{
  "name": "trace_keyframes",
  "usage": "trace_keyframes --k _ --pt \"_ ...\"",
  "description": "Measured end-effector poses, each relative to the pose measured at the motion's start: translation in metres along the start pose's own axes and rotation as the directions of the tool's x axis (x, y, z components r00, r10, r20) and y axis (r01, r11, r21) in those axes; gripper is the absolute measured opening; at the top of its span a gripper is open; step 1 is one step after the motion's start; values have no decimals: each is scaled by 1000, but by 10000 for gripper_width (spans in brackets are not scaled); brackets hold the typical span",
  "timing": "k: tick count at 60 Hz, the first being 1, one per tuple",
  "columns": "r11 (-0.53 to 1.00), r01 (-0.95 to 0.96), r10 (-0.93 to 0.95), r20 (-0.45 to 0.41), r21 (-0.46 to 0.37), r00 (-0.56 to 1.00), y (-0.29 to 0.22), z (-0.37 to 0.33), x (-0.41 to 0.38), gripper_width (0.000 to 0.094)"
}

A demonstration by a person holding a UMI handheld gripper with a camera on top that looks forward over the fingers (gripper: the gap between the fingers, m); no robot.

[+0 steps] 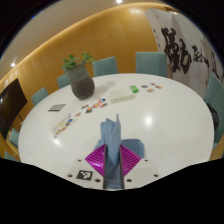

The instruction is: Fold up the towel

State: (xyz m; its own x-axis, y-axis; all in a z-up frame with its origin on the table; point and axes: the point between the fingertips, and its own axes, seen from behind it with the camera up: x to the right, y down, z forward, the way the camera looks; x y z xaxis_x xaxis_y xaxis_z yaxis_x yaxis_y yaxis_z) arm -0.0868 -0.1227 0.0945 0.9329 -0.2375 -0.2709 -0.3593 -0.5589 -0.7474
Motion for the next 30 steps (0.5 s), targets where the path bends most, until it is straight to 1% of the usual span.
trace_keyframes --k 1,3,4,7,8,10,11,16,24,30 --pt "1000 -1 1 -29 -13 1000 5 1 12 295" --pt "999 4 -8 -88 -35 996 14 3 35 447" --pt "999 10 -15 -117 -43 993 18 3 46 507" --pt "998 36 -47 -181 -59 982 22 -2 69 775" --pt "998 49 -57 -186 -51 981 25 -5 82 822" --pt "997 66 -73 -208 -40 975 20 -11 84 870" --pt "997 76 -82 -217 -36 973 17 -16 85 880" --pt "992 124 -129 -224 -35 966 9 -46 79 854" --pt "985 163 -171 -220 -53 960 12 -99 47 854" --pt "979 193 -202 -244 -60 949 14 -143 24 861"
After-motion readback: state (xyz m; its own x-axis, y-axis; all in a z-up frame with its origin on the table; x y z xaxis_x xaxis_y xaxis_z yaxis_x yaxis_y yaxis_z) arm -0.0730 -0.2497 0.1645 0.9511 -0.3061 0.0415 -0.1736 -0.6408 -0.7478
